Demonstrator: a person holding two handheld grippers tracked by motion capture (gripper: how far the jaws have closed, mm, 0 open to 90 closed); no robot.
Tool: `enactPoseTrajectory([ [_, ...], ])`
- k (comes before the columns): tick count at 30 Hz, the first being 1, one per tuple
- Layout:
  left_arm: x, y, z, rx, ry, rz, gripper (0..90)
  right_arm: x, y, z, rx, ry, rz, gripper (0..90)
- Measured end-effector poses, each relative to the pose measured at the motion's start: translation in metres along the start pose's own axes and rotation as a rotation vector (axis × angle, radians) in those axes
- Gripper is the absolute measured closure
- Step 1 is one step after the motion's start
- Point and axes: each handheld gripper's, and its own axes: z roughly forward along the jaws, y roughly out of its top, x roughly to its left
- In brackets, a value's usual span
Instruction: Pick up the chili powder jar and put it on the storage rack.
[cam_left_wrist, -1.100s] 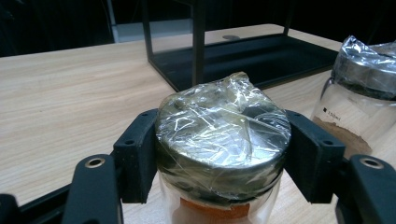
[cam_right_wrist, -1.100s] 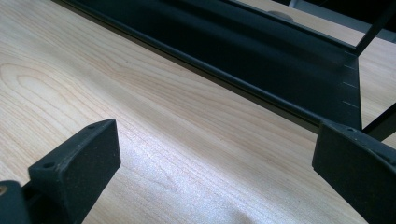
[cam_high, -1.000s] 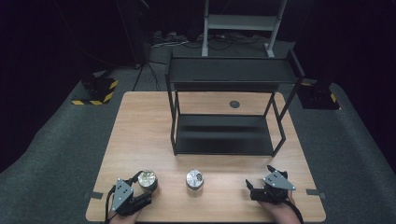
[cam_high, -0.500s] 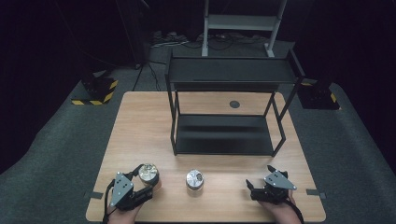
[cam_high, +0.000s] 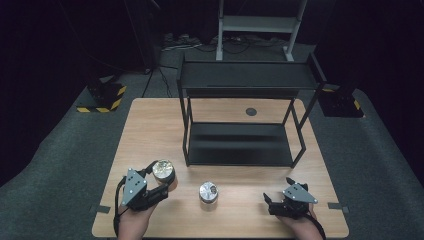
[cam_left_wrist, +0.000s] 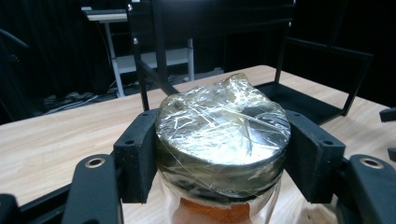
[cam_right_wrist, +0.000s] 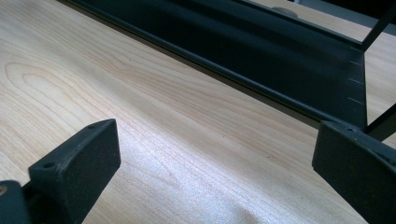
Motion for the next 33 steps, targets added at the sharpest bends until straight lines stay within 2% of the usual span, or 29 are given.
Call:
enactPoseTrajectory([
  [8, 0.002, 0.015, 0.014, -0.013, -0.016, 0.005, 34.4, -0.001, 0.001, 0.000, 0.004, 0.003, -0.001, 0.1],
  [16, 0.005, 0.025, 0.025, -0.034, -0.027, -0.020, 34.4, -0.002, 0.001, 0.000, 0.004, 0.003, 0.009, 0.1],
  [33, 0.008, 0.046, 0.048, -0.061, -0.040, -0.024, 34.4, -0.003, -0.001, 0.000, -0.002, 0.002, 0.023, 0.1],
])
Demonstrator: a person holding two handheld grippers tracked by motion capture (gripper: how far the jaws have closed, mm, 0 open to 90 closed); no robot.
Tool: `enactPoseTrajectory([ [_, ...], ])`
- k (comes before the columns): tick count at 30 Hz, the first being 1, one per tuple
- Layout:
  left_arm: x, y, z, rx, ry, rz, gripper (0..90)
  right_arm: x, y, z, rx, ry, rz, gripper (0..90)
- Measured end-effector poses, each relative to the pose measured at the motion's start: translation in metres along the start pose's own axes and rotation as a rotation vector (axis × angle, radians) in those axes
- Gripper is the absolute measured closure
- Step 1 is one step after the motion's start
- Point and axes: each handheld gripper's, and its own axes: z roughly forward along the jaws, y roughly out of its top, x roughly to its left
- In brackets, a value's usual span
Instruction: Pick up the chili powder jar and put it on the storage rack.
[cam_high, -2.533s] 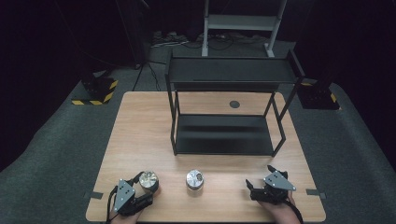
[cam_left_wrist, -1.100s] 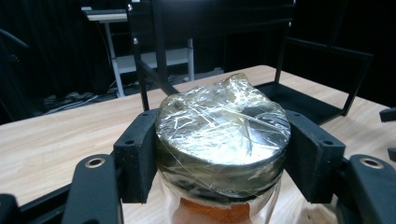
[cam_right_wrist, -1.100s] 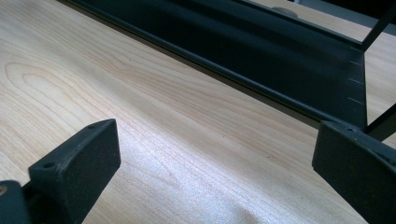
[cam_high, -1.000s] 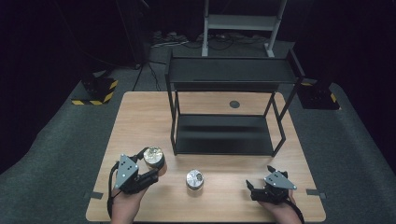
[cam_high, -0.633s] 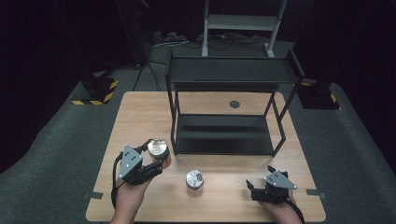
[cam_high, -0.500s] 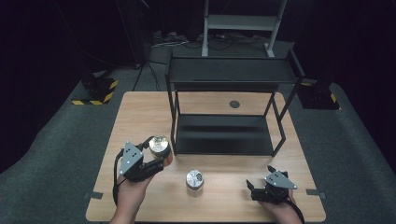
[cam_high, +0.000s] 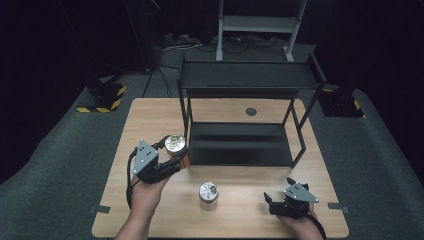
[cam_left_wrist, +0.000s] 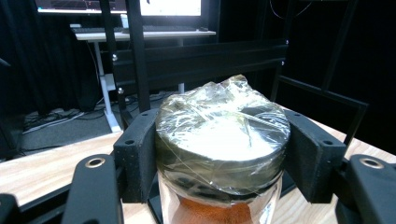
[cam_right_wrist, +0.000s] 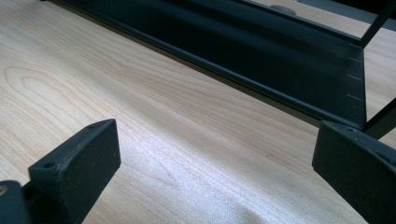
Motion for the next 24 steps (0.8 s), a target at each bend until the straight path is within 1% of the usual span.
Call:
enactPoseTrajectory([
  [2, 0.002, 0.002, 0.002, -0.005, -0.004, -0.009, 34.4, 0.000, 0.000, 0.000, -0.001, 0.000, 0.005, 0.1],
  [7, 0.003, 0.010, 0.008, -0.018, -0.002, -0.005, 34.4, 0.000, 0.000, 0.000, -0.001, 0.001, 0.001, 0.1],
  [12, 0.003, 0.019, 0.013, -0.033, 0.002, 0.011, 34.4, 0.000, 0.000, 0.000, -0.001, 0.000, 0.003, 0.1],
  [15, 0.003, 0.025, 0.016, -0.042, 0.001, 0.009, 34.4, 0.000, 0.000, 0.000, -0.001, 0.000, 0.003, 0.1],
  [24, 0.003, 0.043, 0.026, -0.065, -0.002, 0.023, 34.4, 0.000, 0.000, 0.000, -0.001, 0.001, 0.004, 0.1],
])
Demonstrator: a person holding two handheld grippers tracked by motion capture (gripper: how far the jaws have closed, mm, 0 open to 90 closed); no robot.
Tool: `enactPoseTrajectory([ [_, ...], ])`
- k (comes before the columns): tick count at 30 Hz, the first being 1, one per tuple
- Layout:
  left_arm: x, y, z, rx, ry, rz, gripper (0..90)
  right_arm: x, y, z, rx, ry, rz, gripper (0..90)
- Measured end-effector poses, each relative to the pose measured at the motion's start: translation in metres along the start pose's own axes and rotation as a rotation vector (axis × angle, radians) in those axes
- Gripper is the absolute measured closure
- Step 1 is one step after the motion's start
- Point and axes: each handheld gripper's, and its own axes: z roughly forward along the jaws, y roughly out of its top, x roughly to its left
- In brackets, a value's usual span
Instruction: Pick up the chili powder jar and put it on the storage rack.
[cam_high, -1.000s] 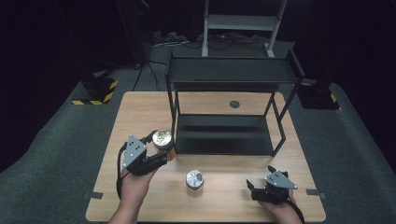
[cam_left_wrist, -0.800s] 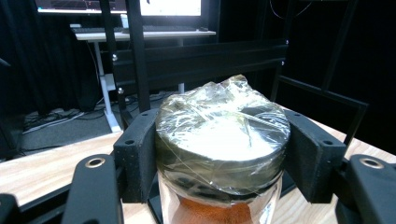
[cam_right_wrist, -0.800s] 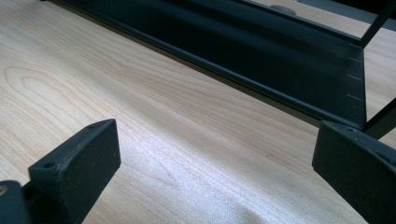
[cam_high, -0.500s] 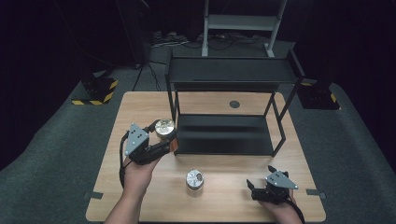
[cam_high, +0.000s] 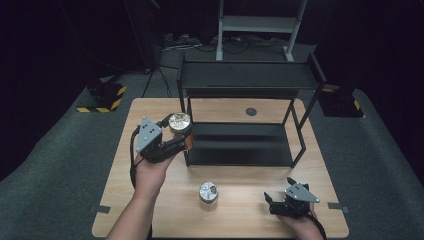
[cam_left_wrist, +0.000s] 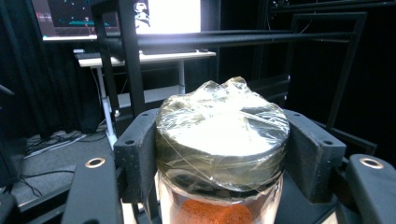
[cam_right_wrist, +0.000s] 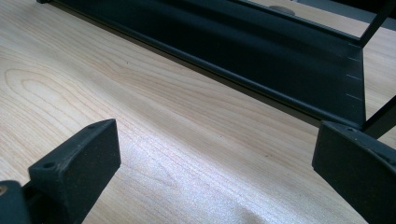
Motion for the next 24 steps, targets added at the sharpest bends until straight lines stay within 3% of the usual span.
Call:
enactPoseTrajectory([
  [24, -0.001, 0.051, 0.026, -0.065, -0.008, 0.009, 34.4, -0.002, -0.001, 0.000, -0.004, 0.004, 0.009, 0.1],
])
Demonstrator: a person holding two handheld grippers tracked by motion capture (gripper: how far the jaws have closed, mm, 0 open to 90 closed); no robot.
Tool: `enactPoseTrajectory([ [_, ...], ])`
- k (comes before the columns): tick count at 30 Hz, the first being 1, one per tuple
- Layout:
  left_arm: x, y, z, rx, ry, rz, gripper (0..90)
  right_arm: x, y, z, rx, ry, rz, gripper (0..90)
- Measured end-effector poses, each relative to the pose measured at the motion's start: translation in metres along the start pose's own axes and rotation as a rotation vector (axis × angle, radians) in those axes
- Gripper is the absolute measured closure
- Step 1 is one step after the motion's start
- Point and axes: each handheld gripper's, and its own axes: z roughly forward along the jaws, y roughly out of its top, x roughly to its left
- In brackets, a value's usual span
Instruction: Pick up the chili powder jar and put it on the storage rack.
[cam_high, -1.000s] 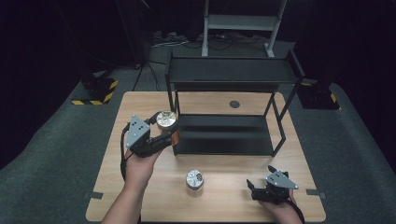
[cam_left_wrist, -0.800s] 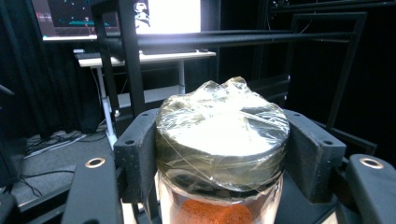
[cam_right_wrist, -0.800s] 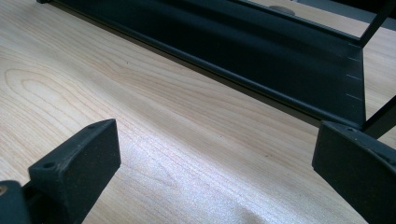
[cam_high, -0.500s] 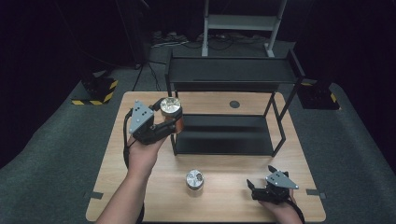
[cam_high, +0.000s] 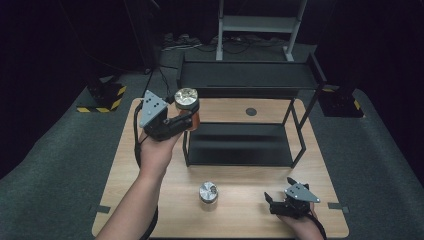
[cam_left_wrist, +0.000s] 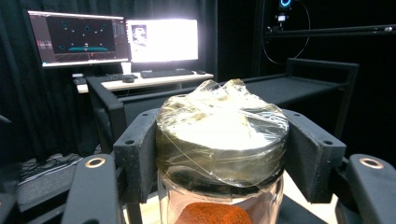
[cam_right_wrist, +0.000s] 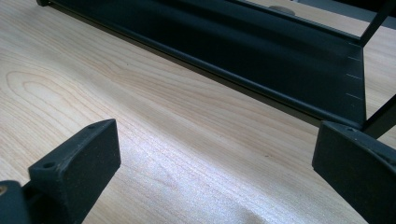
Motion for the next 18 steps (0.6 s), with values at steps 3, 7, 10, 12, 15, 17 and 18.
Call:
enactPoseTrajectory([
  [3, -0.001, 0.008, 0.005, -0.009, 0.003, 0.004, 34.4, 0.000, 0.000, 0.000, -0.002, 0.001, 0.001, 0.1],
  [7, -0.002, 0.019, 0.010, -0.016, 0.004, 0.009, 34.4, -0.001, -0.001, 0.000, -0.004, 0.002, 0.005, 0.1],
  [10, -0.005, 0.026, 0.014, -0.025, 0.008, 0.025, 34.4, -0.001, -0.001, 0.000, -0.004, 0.004, 0.008, 0.1],
  [12, -0.006, 0.030, 0.016, -0.028, 0.007, 0.027, 34.4, -0.002, -0.001, 0.000, -0.005, 0.005, 0.012, 0.1],
  [15, -0.007, 0.036, 0.021, -0.030, 0.010, 0.030, 34.4, -0.002, -0.001, 0.000, -0.006, 0.006, 0.014, 0.1],
  [17, -0.007, 0.039, 0.025, -0.024, 0.014, 0.034, 34.4, -0.002, -0.001, 0.000, -0.006, 0.006, 0.013, 0.1],
  [18, -0.007, 0.040, 0.027, -0.021, 0.014, 0.032, 34.4, -0.002, -0.001, 0.000, -0.006, 0.006, 0.013, 0.1],
])
